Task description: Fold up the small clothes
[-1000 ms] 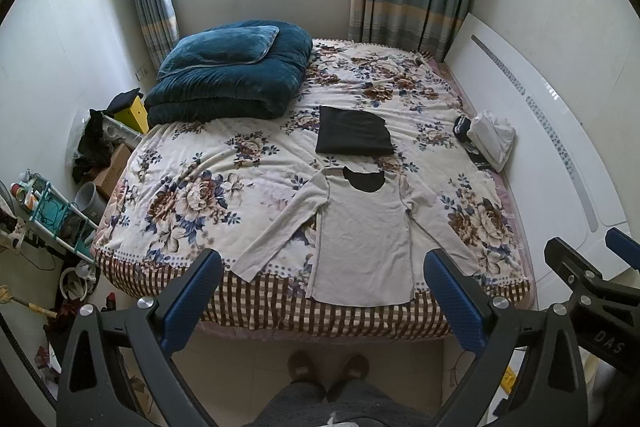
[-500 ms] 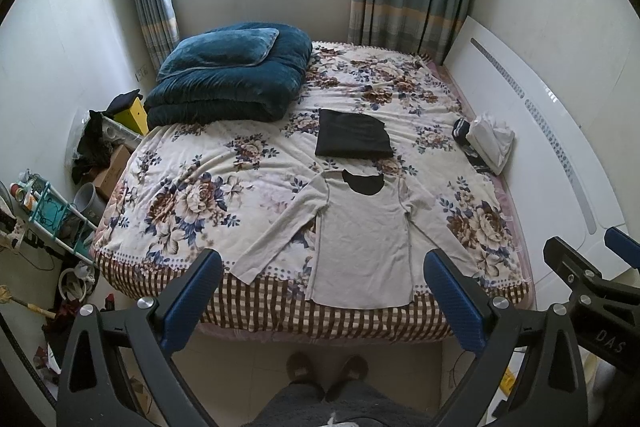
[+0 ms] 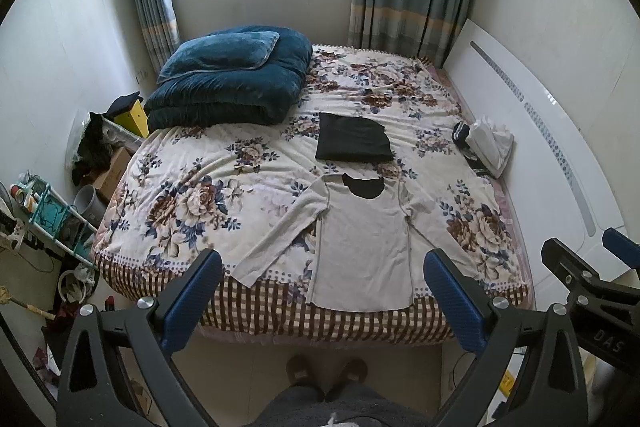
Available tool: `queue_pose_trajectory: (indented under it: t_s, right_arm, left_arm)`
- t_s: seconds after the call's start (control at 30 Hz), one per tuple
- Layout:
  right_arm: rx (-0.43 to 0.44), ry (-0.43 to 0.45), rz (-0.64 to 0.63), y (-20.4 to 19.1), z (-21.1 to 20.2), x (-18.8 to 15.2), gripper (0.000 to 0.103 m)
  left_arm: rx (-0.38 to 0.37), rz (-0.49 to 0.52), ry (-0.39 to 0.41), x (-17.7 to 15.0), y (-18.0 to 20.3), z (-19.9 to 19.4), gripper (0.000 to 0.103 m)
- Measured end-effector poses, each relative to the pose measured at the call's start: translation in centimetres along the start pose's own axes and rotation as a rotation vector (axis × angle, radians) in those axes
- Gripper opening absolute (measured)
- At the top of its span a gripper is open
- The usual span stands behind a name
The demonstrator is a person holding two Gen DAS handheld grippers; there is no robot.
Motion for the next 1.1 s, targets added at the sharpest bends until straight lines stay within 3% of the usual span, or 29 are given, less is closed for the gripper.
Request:
queue_pose_trajectory:
  t_s: [0.43, 0.6, 0.77, 0.87, 1.03, 1.1]
  right_arm:
    - [0.004, -0.005, 0.011, -1.1, -0.4, 0.8, 0.103]
    - [0.019, -0.027, 0.106, 0.3, 3.2, 0.7, 0.103]
    - [-0.076, -0.072, 0.344, 7.4, 11.0, -2.1, 0.103]
    - [-0.162, -0.112, 0.487, 13.1, 16.0, -5.1, 0.103]
    - [-0.212, -0.211, 0.715, 23.1, 26.3, -11.7, 0.084]
    - [-0.210, -0.256, 0.804, 27.2, 31.4, -14.7, 0.082]
  left_arm:
    - [0.001, -0.001, 0.009, 1.1, 1.0, 0.2, 0.103]
    - [0.061, 0.000, 0.065, 4.1, 1.7, 5.1, 0.103]
    - [0.102, 0.055, 0.081, 5.6, 3.8, 13.9, 0.103]
    - [0.123, 0.089, 0.018, 5.5, 5.2, 20.4, 0.103]
    - [0.161, 0.127, -0.079, 3.7, 7.5, 30.0, 0.103]
    - [0.183, 0.137, -0.122, 2.4, 8.3, 34.1, 0.103]
Point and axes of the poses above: each gripper's, at about its wrist camera, not at the fingertips, and z roughly the way its jaws point, y to its right, x to its top, the point moved 5 cm from there along z, roughly the way its jaws point, and after that the axes turned 5 degrees about x, right-handed, at the moved point
